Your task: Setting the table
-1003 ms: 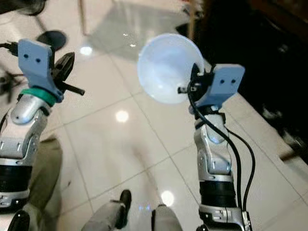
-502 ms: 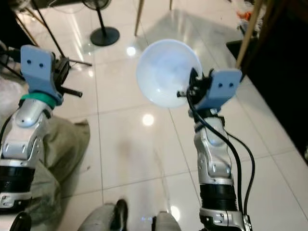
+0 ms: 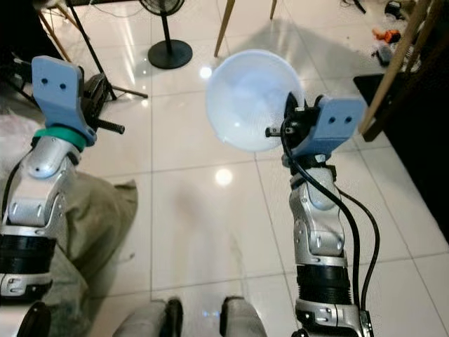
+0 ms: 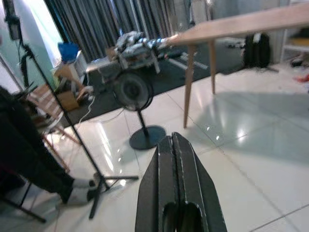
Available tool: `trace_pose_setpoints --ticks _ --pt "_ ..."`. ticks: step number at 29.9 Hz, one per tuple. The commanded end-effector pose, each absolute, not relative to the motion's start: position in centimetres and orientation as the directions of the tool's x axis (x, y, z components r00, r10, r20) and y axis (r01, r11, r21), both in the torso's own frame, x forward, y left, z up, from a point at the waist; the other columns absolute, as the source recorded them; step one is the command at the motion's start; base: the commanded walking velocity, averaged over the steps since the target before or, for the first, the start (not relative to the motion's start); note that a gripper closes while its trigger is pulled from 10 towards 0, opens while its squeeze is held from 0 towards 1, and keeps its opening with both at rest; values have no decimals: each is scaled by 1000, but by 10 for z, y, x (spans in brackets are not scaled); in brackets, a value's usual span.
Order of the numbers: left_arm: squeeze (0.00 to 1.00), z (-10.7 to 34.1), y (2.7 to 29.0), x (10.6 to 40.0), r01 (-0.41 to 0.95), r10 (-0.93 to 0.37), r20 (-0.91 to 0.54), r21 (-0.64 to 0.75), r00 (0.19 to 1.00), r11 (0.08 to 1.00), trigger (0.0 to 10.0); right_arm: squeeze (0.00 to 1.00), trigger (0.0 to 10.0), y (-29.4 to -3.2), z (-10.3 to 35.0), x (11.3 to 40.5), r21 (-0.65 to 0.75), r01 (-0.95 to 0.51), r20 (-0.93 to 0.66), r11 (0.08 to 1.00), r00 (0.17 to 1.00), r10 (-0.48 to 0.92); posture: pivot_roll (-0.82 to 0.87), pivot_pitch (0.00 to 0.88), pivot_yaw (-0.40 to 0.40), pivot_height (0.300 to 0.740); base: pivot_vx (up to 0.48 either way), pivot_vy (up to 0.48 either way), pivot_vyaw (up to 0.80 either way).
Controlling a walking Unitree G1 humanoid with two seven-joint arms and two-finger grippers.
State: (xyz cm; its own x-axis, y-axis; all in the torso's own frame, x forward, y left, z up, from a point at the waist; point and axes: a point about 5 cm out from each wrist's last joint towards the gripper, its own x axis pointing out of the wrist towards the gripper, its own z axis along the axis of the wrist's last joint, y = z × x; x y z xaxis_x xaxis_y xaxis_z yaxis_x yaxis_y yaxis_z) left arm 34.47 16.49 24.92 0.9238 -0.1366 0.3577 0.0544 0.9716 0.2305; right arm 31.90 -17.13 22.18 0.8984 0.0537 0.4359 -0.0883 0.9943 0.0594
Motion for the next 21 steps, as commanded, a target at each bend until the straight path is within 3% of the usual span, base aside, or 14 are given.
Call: trace_pose_setpoints --ticks 1,21 --pt "0 244 166 344 62 -139 341 228 930 972 10000 0 10000 -172 221 317 54 -89 442 995 895 56 -36 149 110 740 465 0 0" --pt "0 247 163 344 80 -160 351 230 923 970 10000 0 10000 -175 222 318 60 -71 444 996 895 37 -35 147 111 740 465 0 0"
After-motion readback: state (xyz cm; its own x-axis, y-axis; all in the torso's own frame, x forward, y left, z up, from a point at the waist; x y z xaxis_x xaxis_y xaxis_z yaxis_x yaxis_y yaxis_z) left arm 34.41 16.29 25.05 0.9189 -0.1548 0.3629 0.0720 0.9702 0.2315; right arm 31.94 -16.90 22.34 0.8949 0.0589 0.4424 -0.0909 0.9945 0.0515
